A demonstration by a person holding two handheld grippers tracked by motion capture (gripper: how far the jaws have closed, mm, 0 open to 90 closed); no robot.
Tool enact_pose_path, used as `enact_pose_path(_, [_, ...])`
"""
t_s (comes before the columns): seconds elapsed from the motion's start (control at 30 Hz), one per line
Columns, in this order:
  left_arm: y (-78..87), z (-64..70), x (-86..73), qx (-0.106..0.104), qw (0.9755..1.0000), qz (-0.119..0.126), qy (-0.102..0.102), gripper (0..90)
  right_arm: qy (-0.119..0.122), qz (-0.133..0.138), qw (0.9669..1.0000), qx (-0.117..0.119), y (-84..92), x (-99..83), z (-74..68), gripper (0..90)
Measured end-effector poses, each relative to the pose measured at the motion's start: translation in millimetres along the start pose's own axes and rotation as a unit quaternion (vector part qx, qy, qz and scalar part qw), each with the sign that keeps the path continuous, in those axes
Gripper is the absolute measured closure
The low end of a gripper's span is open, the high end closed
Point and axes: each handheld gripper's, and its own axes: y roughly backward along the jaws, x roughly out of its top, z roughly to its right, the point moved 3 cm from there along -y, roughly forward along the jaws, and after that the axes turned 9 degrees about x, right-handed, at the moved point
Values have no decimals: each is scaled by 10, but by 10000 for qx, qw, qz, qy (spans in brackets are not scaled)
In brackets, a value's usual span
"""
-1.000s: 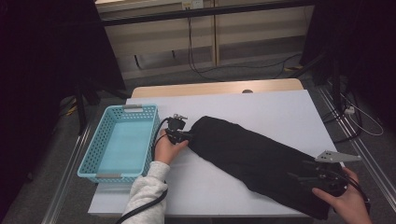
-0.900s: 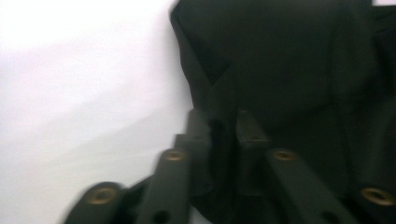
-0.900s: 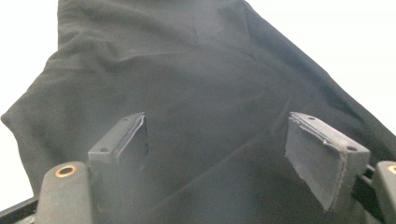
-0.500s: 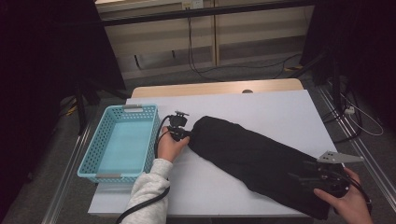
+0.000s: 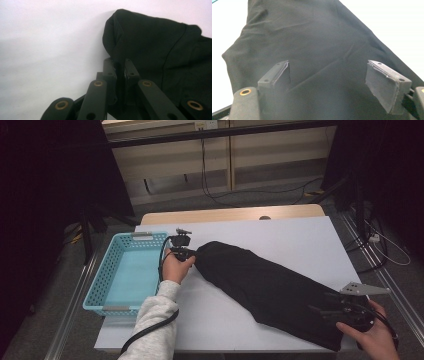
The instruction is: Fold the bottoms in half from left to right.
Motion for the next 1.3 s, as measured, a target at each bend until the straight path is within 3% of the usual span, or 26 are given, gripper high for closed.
enact_pose_path(0.27, [103,-97,41,91,9998,60,160,831,-2,-33,10000,14,-23,-8,-8,204])
enact_pose_path(0.63, [-37,-66,-17,328,9994,-145,-25,823,22,-49,10000,-29,7,-28,-12,204])
enact_pose_path(0.7, [-40,-98,0,472,9987,-175,-18,826,21,-54,10000,-28,6,-29,-11,204])
enact_pose_path(0.83, [84,-161,95,603,9981,46,70,828,26,-52,10000,-22,9,-31,-7,204])
enact_pose_path(0.97, [128,-211,114,677,9976,76,116,828,20,-59,10000,-15,6,-32,-7,204])
enact_pose_path(1.07, [148,-224,114,688,9975,133,108,828,37,-48,10000,-15,10,-29,-16,204])
enact_pose_path(1.3, [125,-116,83,548,9984,108,-51,827,33,-62,10000,-24,7,-33,-15,203])
